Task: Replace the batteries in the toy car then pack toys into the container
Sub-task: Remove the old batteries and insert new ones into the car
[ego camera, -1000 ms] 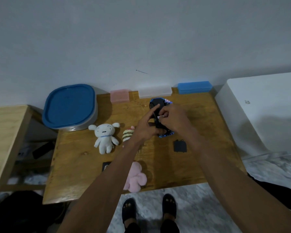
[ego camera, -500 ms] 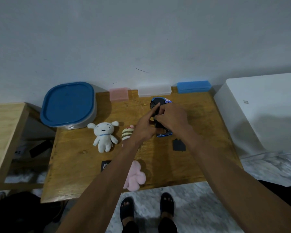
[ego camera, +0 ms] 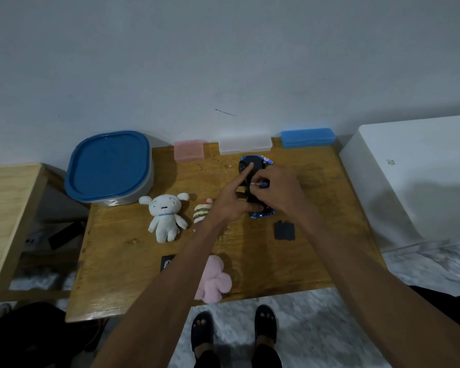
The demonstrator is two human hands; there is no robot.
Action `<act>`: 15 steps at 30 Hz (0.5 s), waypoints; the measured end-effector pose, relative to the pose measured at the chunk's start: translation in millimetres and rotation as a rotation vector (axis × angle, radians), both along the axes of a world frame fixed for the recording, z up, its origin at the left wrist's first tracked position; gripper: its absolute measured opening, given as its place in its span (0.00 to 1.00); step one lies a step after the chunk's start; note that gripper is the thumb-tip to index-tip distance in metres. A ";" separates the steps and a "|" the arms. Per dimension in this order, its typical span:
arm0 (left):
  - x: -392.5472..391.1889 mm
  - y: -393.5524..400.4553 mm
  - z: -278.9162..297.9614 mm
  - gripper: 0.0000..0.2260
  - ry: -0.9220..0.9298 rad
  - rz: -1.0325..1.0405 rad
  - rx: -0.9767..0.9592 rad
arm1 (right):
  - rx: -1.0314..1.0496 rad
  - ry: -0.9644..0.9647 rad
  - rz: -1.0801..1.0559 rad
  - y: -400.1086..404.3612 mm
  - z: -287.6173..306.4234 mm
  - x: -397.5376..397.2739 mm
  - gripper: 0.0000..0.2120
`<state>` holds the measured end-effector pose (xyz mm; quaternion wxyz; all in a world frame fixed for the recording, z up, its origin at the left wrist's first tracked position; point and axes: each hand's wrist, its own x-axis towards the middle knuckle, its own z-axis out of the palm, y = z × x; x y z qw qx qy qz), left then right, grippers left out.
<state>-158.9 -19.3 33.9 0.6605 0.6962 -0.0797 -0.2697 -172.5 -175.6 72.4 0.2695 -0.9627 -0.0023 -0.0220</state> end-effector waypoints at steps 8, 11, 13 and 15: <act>2.1 3.0 7.1 0.48 -0.025 -0.002 -0.005 | 0.287 -0.022 0.003 -12.3 -2.9 -0.3 0.06; 0.5 3.3 10.6 0.49 -0.006 0.002 -0.009 | 0.513 -0.007 -0.257 -11.4 4.7 -0.3 0.08; -1.3 4.2 10.4 0.49 -0.002 0.005 -0.001 | 0.560 0.009 -0.346 -14.7 7.4 -0.1 0.10; -3.0 4.9 9.0 0.49 0.005 0.009 0.002 | 0.566 0.023 -0.385 -18.8 6.2 -2.1 0.12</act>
